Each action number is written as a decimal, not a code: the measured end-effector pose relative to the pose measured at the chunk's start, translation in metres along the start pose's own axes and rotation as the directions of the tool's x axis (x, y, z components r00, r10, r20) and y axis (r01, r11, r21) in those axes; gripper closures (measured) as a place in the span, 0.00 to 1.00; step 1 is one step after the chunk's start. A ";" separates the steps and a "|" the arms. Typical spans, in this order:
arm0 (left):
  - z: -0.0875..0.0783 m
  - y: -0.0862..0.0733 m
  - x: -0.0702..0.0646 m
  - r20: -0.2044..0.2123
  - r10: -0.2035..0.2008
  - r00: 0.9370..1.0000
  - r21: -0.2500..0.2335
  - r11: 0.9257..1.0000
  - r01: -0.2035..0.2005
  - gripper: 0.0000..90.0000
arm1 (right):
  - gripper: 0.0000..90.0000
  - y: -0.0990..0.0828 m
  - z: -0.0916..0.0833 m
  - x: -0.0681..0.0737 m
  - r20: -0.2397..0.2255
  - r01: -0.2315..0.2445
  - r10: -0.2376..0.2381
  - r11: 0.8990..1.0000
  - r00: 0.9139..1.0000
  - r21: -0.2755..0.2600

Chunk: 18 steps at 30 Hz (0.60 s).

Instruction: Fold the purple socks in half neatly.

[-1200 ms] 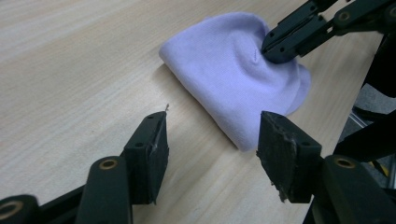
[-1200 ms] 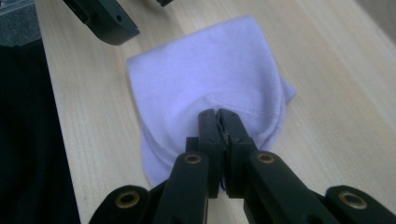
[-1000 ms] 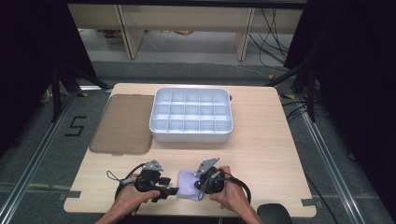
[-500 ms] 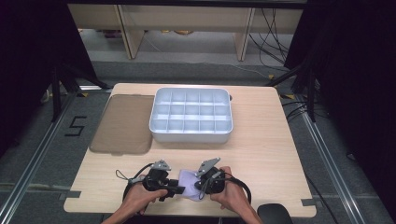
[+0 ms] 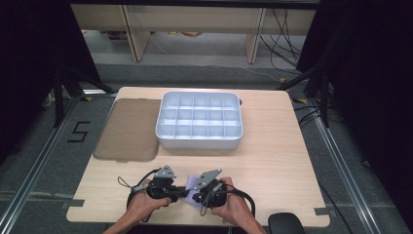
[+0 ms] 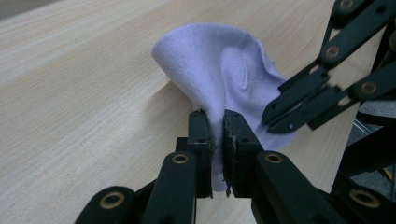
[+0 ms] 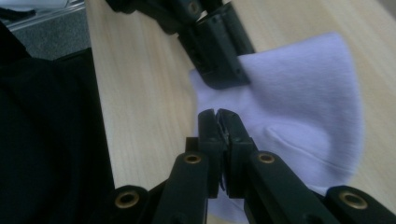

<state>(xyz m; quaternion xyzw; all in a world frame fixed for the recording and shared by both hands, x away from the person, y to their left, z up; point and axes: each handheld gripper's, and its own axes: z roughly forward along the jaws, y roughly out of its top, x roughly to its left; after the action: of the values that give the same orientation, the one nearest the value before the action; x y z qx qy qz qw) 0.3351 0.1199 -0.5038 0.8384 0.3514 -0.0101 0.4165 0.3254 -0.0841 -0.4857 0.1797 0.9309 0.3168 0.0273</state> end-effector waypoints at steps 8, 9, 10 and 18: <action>-0.003 0.000 0.001 -0.010 0.011 1.000 0.011 1.000 -0.011 0.91 | 0.99 0.003 0.015 0.003 -0.030 0.022 -0.021 1.000 0.999 0.014; -0.004 0.000 0.003 -0.010 0.022 1.000 0.019 1.000 -0.022 0.91 | 0.99 0.004 0.015 0.003 -0.026 0.027 -0.027 1.000 0.999 0.016; -0.003 0.000 0.002 -0.003 0.006 1.000 0.009 1.000 -0.006 0.91 | 0.99 0.004 0.015 0.005 -0.030 0.000 0.001 1.000 1.000 0.025; -0.006 0.000 0.002 -0.016 0.040 0.999 0.029 0.999 -0.040 0.90 | 0.99 0.007 -0.001 -0.014 0.044 -0.040 0.043 0.997 0.998 -0.069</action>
<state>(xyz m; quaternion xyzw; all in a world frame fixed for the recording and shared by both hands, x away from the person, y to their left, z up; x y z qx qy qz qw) 0.3353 0.1250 -0.5007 0.8511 0.3379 0.0001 0.4018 0.3410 -0.0845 -0.4812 0.2050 0.9149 0.3445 0.0478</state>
